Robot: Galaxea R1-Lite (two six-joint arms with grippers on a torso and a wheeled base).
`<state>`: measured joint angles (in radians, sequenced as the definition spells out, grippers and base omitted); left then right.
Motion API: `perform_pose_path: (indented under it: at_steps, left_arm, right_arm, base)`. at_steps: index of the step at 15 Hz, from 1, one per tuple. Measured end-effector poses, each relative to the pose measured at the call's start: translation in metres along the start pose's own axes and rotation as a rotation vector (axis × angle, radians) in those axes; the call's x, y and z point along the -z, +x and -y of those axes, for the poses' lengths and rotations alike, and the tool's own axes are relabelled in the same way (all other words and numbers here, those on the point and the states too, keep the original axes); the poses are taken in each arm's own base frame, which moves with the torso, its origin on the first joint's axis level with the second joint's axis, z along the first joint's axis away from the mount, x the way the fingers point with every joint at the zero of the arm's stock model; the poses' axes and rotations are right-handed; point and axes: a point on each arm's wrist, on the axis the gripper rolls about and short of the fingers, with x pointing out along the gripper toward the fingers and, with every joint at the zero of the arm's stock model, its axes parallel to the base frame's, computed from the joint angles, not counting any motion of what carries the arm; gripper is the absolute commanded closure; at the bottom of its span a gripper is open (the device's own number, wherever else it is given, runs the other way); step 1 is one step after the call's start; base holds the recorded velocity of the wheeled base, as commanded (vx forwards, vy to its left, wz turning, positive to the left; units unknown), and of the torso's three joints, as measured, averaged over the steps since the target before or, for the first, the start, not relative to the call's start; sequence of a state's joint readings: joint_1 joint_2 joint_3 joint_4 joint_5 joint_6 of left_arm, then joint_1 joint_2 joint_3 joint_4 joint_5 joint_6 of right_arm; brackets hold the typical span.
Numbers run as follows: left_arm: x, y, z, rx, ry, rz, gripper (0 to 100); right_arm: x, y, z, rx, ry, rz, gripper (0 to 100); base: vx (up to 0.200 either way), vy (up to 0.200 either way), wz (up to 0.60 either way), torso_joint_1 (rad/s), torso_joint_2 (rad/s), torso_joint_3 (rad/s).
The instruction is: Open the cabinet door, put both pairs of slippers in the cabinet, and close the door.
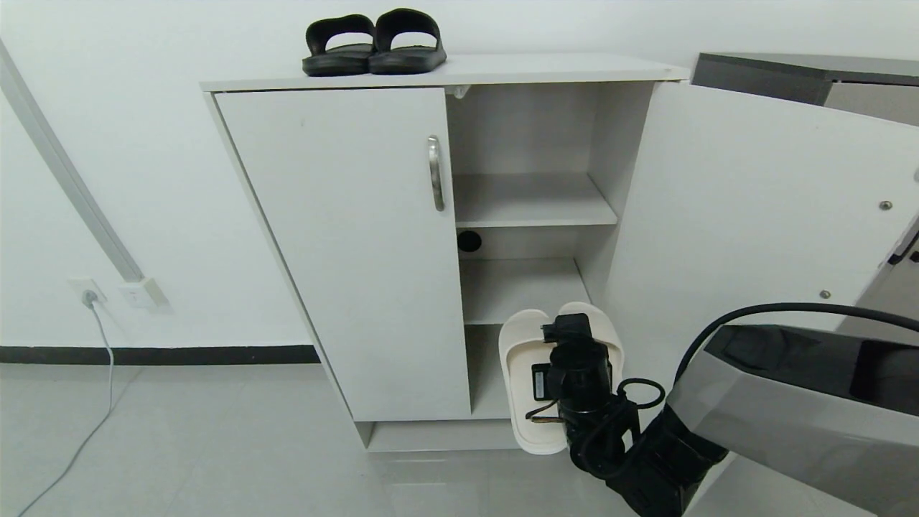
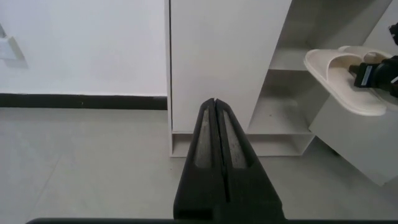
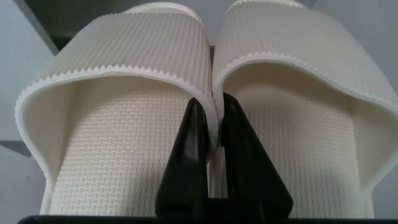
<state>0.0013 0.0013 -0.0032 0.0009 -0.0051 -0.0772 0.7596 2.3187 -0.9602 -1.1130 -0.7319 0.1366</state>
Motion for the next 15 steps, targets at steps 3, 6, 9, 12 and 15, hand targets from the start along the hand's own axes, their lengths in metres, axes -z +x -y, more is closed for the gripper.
perform_pose_path:
  at_steps: [3, 6, 9, 12, 15]
  left_arm:
    - [0.0, 0.0, 0.0, 0.001, 0.0, -0.001, 100]
    - [0.0, 0.0, 0.0, 0.001, -0.001, -0.002, 100]
    - [0.0, 0.0, 0.0, 0.0, -0.001, -0.002, 100]
    - [0.0, 0.0, 0.0, 0.001, -0.001, -0.002, 100]
    - [0.0, 0.0, 0.0, 0.001, 0.0, -0.002, 100]
  right_arm:
    - [0.004, 0.003, -0.005, -0.017, 0.006, 0.007, 100]
    - [0.008, 0.008, -0.012, -0.064, 0.012, 0.02, 100]
    - [0.013, 0.014, -0.014, -0.064, 0.012, 0.022, 100]
    - [0.014, 0.014, -0.016, -0.07, 0.015, 0.028, 100]
    - [0.015, 0.014, -0.016, -0.076, 0.011, 0.023, 100]
  base:
    - [0.0, 0.0, 0.0, 0.0, 0.0, 0.0]
    - [0.0, 0.0, 0.0, 0.0, 0.0, 0.0]
    - [0.0, 0.0, 0.0, 0.0, 0.0, 0.0]
    - [0.0, 0.0, 0.0, 0.0, 0.0, 0.0]
    - [0.0, 0.0, 0.0, 0.0, 0.0, 0.0]
